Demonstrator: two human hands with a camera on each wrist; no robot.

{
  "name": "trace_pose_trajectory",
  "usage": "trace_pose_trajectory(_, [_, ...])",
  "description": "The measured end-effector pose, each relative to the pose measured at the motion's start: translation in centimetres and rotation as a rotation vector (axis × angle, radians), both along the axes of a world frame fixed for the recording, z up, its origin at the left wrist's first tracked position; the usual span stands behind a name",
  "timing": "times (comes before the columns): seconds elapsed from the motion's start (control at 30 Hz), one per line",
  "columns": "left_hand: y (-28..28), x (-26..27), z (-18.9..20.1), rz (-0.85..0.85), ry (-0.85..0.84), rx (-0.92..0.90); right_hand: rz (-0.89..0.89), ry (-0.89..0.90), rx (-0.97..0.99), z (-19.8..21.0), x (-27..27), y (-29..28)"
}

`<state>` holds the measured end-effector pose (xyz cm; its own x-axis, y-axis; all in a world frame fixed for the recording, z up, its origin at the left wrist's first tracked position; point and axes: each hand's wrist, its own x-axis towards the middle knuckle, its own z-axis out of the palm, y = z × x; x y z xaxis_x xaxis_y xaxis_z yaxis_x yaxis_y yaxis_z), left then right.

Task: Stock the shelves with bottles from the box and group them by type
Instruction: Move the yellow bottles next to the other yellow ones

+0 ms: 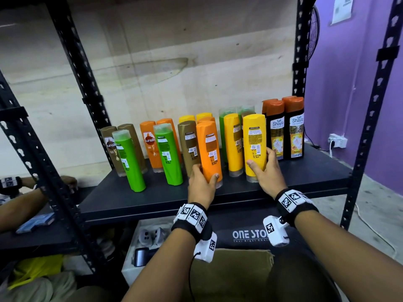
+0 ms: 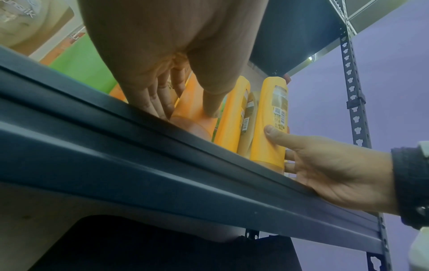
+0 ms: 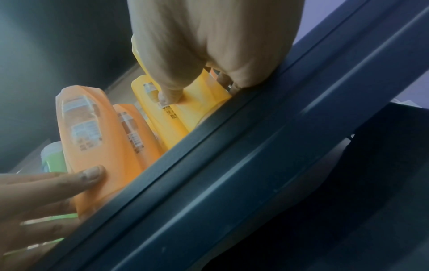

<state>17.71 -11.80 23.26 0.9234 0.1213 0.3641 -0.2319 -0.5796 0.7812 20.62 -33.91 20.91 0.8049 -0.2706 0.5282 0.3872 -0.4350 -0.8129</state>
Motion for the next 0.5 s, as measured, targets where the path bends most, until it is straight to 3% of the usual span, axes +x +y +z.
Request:
trace_pose_trajectory(0.13, [0.0,-0.2,-0.5,0.013,-0.045,-0.012,-0.009,0.0,-0.008,-0.1,0.0,0.0])
trace_pose_trajectory(0.33, [-1.0,-1.9,-1.6,0.153,-0.219,-0.18,-0.034,-0.01,-0.015,-0.1,-0.2,0.2])
trace_pose_trajectory(0.5, [-3.2,-2.6,-1.3,0.057,-0.261,-0.064,-0.04,-0.003,-0.044,0.0,-0.6,0.2])
